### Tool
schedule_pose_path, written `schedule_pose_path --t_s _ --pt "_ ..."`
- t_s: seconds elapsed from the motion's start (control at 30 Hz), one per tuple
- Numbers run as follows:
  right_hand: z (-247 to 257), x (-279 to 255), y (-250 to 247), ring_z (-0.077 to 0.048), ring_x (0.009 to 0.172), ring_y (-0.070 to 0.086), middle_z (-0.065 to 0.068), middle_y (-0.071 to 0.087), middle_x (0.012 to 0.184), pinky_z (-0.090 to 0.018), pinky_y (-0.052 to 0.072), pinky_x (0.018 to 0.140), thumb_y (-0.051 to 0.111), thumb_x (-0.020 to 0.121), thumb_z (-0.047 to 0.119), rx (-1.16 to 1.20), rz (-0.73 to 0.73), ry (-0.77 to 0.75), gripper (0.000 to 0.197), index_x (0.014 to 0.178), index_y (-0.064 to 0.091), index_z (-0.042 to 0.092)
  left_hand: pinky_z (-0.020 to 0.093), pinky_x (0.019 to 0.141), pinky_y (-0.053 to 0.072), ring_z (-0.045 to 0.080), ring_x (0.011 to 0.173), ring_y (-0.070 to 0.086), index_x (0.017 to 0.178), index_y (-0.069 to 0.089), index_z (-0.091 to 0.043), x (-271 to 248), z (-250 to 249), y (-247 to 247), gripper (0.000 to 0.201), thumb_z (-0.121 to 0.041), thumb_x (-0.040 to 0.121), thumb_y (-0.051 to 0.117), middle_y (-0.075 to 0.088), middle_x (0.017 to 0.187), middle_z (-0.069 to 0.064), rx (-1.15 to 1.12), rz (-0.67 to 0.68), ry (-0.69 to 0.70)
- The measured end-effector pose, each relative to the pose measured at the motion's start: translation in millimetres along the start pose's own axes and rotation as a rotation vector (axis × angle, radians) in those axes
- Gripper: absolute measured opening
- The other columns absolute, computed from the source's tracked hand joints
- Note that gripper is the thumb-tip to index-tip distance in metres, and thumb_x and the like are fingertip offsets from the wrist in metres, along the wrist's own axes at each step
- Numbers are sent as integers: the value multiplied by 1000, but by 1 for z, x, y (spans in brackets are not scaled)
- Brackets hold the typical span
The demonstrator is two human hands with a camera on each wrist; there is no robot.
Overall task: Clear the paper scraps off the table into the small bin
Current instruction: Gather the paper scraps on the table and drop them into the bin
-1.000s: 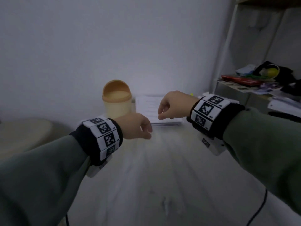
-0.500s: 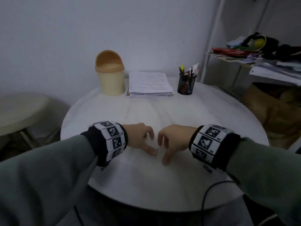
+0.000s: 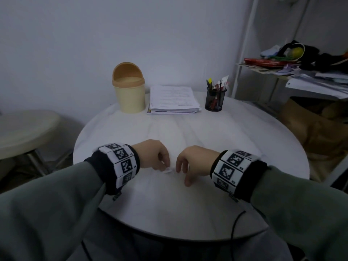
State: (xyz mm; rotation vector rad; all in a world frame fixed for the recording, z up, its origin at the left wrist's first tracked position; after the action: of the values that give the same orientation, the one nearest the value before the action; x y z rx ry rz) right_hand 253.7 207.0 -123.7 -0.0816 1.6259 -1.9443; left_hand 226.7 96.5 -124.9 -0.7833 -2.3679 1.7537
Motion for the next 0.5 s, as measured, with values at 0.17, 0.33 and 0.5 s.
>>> schedule_pose_path --t_s 0.17,0.33,0.5 --pt "-2 3 -2 -10 78 56 -4 72 105 -12 40 53 79 72 11 26 -58 6 35 105 71 13 10 66 49 8 60 61 94 73 -16 -2 8 -12 14 -12 82 68 59 69 -14 -78 -101 -27" --pt "5 5 -13 -7 81 51 -3 67 113 -14 39 65 78 73 17 92 -191 -38 42 114 67 16 7 59 48 5 57 62 92 73 -17 -6 20 -17 12 -12 81 70 60 67 -12 -149 -150 -67" --pt "18 8 -6 -15 101 60 -2 64 120 -14 35 71 78 74 24 19 -156 -33 51 123 64 18 12 64 51 7 58 63 92 73 -18 -7 19 -9 14 -13 79 73 60 67 -12 -191 -103 -70"
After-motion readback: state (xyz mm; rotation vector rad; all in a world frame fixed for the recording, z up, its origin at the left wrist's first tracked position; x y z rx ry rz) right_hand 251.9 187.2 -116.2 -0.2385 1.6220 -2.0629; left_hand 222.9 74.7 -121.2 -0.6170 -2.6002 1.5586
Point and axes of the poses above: each hand's wrist, its own x-axis towards the middle knuckle, its own y-axis out of the palm, z = x × y, the point moved 6 cm from there along x, towards the middle knuckle
